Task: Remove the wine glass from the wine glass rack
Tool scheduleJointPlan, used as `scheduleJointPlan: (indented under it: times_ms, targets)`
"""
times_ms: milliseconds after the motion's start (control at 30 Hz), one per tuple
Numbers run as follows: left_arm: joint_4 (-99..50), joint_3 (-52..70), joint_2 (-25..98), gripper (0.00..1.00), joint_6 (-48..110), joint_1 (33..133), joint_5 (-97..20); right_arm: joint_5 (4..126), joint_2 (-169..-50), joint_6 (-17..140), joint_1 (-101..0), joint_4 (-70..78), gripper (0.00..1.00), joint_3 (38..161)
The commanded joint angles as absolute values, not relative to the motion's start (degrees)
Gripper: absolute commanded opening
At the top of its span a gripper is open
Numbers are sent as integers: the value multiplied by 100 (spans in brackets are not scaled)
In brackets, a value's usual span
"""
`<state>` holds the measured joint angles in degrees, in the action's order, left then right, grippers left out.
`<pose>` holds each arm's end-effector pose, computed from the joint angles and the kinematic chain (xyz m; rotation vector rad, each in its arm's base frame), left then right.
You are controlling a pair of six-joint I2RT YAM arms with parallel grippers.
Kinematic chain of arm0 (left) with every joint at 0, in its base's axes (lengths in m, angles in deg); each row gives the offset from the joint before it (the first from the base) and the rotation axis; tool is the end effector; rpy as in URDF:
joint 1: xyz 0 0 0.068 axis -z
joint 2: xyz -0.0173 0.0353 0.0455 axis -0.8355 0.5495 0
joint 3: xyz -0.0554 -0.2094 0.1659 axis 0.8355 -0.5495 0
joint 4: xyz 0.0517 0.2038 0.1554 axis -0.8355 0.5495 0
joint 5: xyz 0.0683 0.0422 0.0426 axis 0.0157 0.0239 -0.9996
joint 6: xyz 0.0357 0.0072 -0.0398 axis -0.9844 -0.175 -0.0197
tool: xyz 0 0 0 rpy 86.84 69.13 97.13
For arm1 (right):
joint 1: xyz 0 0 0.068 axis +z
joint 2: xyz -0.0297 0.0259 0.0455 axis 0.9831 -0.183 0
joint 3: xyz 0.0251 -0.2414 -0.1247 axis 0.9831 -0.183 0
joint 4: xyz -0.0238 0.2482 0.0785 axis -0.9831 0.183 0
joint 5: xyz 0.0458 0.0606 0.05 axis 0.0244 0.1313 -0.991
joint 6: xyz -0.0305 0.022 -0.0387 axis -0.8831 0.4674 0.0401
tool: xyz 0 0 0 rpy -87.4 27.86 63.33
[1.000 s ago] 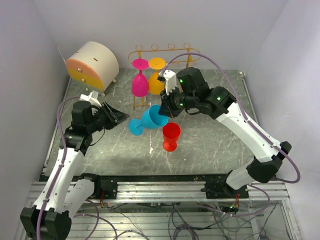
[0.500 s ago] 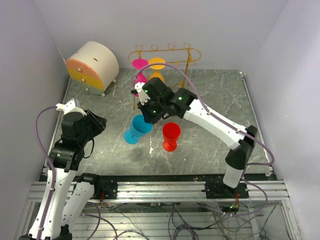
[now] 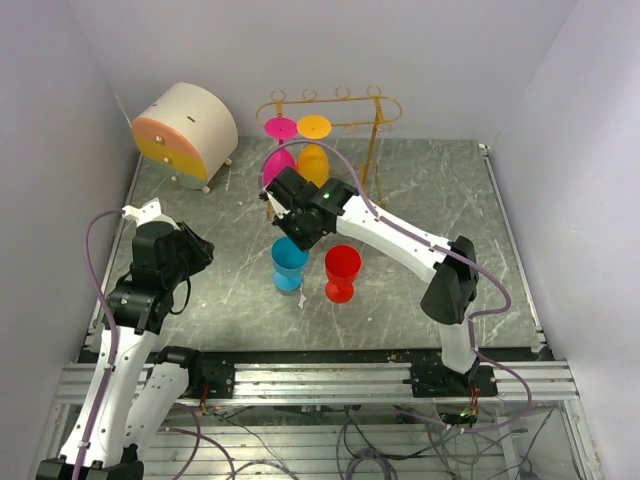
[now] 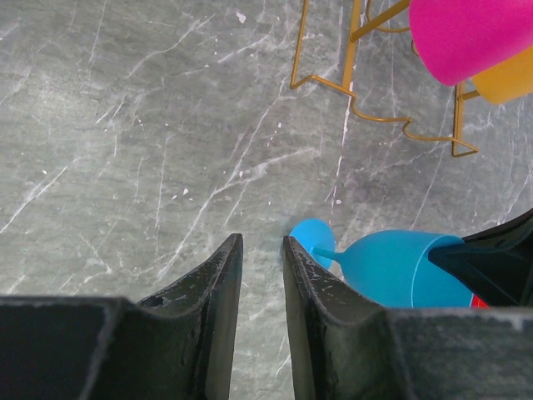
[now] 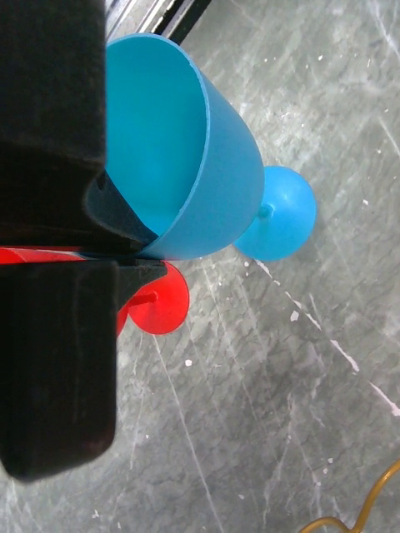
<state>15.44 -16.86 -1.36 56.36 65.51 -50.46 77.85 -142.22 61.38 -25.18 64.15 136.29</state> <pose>0.1379 -0.0190 0.3175 -0.5479 2.0350 -0.4117 0.2508 0.3429 0.3109 -1.0518 2.4556 0.2248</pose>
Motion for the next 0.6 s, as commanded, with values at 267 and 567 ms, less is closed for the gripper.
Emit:
scheduleJointPlan:
  times_ms: [267, 567]
  targets:
    - [1346, -1759, -63, 36, 5524, 6546, -4931, 8007, -14172, 6087, -2616, 6426, 13, 13294]
    - [1400, -1715, 11, 38, 5515, 6545, -4937, 8197, -13625, 6202, -2626, 6378, 41, 13492]
